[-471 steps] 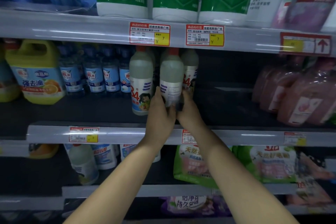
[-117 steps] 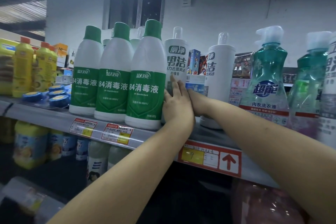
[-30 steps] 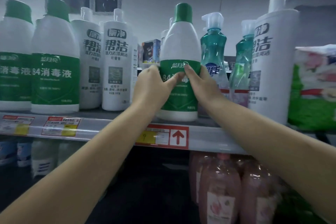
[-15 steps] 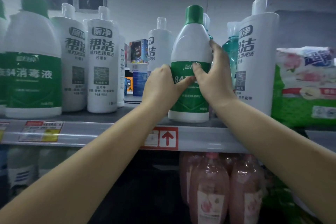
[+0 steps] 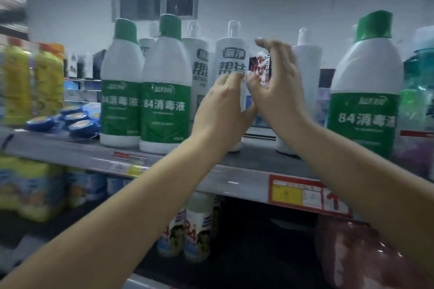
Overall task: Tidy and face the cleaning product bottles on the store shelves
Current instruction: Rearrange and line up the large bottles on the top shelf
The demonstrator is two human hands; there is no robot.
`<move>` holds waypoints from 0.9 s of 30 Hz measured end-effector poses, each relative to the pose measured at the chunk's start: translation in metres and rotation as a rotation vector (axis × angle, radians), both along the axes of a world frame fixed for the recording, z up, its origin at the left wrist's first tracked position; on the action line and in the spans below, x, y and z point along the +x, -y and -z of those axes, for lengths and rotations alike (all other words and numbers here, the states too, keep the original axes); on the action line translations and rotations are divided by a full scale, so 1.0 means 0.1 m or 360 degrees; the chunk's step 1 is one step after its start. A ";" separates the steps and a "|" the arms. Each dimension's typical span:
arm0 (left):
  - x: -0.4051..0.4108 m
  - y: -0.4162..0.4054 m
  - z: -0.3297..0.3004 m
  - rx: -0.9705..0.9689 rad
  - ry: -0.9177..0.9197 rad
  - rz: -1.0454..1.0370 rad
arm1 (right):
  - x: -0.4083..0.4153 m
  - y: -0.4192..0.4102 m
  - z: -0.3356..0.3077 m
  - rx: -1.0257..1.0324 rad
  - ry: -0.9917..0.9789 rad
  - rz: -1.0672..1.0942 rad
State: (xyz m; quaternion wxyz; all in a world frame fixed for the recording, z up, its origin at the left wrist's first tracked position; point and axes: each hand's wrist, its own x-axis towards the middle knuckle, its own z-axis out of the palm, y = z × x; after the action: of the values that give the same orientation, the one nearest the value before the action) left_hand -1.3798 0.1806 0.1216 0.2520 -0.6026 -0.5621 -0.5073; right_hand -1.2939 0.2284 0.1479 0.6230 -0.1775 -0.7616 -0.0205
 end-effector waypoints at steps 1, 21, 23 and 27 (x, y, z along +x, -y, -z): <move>-0.13 0.06 0.00 0.0081 0.0018 -0.0055 | -0.14 0.05 -0.01 -0.0046 0.0038 -0.0073; -1.24 0.21 0.13 -0.0331 0.0493 -0.0338 | -1.12 0.03 0.12 -0.1130 0.0070 -0.0628; -1.17 0.19 0.13 -0.0312 0.0444 -0.0308 | -1.03 0.03 0.12 -0.1135 0.0038 -0.0626; -0.95 0.13 0.13 -0.0303 0.0381 -0.0228 | -0.76 -0.01 0.12 -0.1122 0.0023 -0.0571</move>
State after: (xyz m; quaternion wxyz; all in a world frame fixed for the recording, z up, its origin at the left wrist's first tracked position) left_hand -1.4745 0.1675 0.1089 0.1606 -0.5174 -0.6752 -0.5007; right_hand -1.3697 0.2296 0.1361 0.5122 -0.2445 -0.7451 0.3503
